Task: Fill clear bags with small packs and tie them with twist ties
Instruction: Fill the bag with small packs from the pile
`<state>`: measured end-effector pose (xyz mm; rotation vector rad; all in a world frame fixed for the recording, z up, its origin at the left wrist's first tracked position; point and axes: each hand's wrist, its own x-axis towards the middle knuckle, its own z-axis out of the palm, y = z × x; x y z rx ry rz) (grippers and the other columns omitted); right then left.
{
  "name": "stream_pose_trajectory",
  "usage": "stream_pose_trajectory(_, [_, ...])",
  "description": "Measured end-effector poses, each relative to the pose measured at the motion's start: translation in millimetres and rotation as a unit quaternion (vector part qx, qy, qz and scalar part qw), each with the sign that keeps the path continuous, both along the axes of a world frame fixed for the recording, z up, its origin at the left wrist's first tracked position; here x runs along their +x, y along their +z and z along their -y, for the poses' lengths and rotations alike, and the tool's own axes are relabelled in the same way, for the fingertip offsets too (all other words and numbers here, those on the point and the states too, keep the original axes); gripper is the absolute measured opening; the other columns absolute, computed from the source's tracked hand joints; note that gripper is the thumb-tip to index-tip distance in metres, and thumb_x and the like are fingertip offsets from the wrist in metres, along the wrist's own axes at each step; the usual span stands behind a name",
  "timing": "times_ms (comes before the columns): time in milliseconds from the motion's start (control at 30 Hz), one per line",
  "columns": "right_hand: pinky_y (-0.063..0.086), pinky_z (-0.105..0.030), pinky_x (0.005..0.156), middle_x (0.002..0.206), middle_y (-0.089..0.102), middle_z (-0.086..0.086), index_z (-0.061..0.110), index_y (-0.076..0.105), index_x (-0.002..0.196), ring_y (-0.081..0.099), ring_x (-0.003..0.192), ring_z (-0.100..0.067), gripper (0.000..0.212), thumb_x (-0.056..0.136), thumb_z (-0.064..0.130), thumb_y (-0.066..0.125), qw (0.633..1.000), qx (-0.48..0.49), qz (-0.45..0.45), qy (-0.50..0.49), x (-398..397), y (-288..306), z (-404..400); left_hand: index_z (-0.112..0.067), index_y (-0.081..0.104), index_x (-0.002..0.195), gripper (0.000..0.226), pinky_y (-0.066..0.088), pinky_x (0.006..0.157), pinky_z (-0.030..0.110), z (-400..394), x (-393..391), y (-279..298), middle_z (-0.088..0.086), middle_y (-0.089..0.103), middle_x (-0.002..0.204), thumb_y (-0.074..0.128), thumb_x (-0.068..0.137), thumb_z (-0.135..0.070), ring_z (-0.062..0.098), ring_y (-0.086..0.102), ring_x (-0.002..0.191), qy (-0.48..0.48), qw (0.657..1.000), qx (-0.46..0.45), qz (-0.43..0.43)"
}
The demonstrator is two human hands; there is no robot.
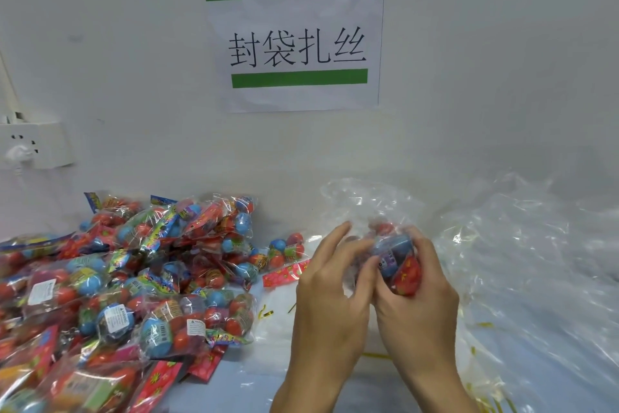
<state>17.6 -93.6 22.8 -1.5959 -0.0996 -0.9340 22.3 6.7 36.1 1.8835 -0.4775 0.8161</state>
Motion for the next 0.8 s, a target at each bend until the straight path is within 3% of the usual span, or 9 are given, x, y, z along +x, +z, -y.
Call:
stream_pose_trajectory(133, [0.052, -0.016, 0.067, 0.087, 0.073, 0.021, 0.04, 0.061, 0.115, 0.07, 0.076, -0.001, 0.05, 0.079, 0.011, 0.081, 0.994, 0.083, -0.043, -0.049, 4, -10, 0, -0.034, 0.075, 0.105, 0.019, 0.041, 0.088, 0.003, 6, -4, 2, -0.022, 0.064, 0.116, 0.066, 0.088, -0.031, -0.012, 0.056, 0.107, 0.0, 0.998, 0.062, 0.029])
stream_pose_trajectory(267, [0.047, -0.011, 0.061, 0.082, 0.072, 0.013, 0.029, 0.062, 0.118, 0.065, 0.068, 0.005, 0.046, 0.078, 0.02, 0.084, 0.987, 0.138, -0.065, -0.057, 10, -12, 5, -0.039, 0.066, 0.107, 0.023, 0.047, 0.078, 0.013, 12, -12, 6, -0.023, 0.063, 0.102, 0.056, 0.09, -0.05, -0.004, 0.06, 0.094, -0.011, 0.997, 0.073, 0.023])
stream_pose_trajectory(400, [0.057, -0.028, 0.075, 0.087, 0.075, 0.01, 0.024, 0.067, 0.109, 0.069, 0.073, 0.002, 0.035, 0.08, 0.038, 0.082, 0.98, 0.179, -0.075, -0.044, 11, -6, 4, -0.042, 0.046, 0.104, 0.021, 0.051, 0.074, 0.023, 17, -19, 18, -0.024, 0.054, 0.105, 0.053, 0.093, -0.058, 0.0, 0.06, 0.095, -0.021, 0.994, -0.074, -0.077])
stream_pose_trajectory(467, [0.057, -0.023, 0.071, 0.086, 0.076, 0.008, 0.027, 0.068, 0.104, 0.072, 0.075, -0.002, 0.029, 0.08, 0.035, 0.082, 0.981, 0.183, -0.061, -0.021, 9, -2, 3, -0.035, 0.046, 0.102, 0.019, 0.05, 0.079, 0.026, 17, -21, 25, -0.015, 0.051, 0.108, 0.059, 0.093, -0.045, 0.007, 0.057, 0.099, 0.013, 0.982, -0.146, -0.119])
stream_pose_trajectory(533, [0.057, -0.019, 0.065, 0.085, 0.076, 0.008, 0.027, 0.068, 0.098, 0.073, 0.073, -0.004, 0.025, 0.079, 0.032, 0.083, 0.984, 0.171, -0.052, 0.019, 6, 3, 0, -0.028, 0.047, 0.103, 0.023, 0.044, 0.089, 0.029, 12, -24, 34, -0.009, 0.047, 0.108, 0.063, 0.092, -0.041, 0.017, 0.049, 0.109, 0.082, 0.972, -0.163, -0.149])
stream_pose_trajectory(600, [0.061, -0.028, 0.064, 0.086, 0.077, 0.006, 0.026, 0.068, 0.099, 0.075, 0.076, -0.011, 0.027, 0.078, 0.028, 0.085, 0.984, 0.154, -0.048, 0.08, 3, 6, -5, -0.023, 0.046, 0.113, 0.039, 0.04, 0.097, 0.033, 4, -25, 41, -0.008, 0.043, 0.11, 0.065, 0.088, -0.046, 0.019, 0.044, 0.115, 0.13, 0.959, -0.181, -0.174])
stream_pose_trajectory(700, [0.064, -0.036, 0.066, 0.092, 0.076, 0.006, 0.027, 0.067, 0.105, 0.076, 0.082, -0.012, 0.034, 0.077, 0.027, 0.087, 0.985, 0.089, -0.049, 0.139, -3, 10, -12, -0.016, 0.035, 0.14, 0.078, 0.042, 0.106, 0.041, -8, -27, 46, -0.001, 0.046, 0.133, 0.068, 0.082, -0.057, 0.021, 0.048, 0.124, 0.103, 0.936, -0.249, -0.226])
stream_pose_trajectory(733, [0.064, -0.04, 0.07, 0.093, 0.076, 0.006, 0.027, 0.066, 0.106, 0.075, 0.083, -0.013, 0.035, 0.077, 0.028, 0.087, 0.984, 0.065, -0.051, 0.156, -4, 10, -15, -0.014, 0.034, 0.142, 0.084, 0.044, 0.103, 0.039, -12, -28, 45, 0.0, 0.05, 0.134, 0.068, 0.081, -0.06, 0.019, 0.052, 0.121, 0.084, 0.927, -0.27, -0.246])
stream_pose_trajectory(800, [0.064, -0.042, 0.073, 0.096, 0.075, 0.006, 0.029, 0.064, 0.107, 0.075, 0.086, -0.013, 0.038, 0.077, 0.031, 0.088, 0.981, 0.014, -0.054, 0.184, -8, 12, -20, -0.011, 0.046, 0.126, 0.074, 0.051, 0.084, 0.031, -17, -30, 41, 0.001, 0.064, 0.117, 0.068, 0.078, -0.063, 0.013, 0.065, 0.1, 0.039, 0.908, -0.315, -0.273])
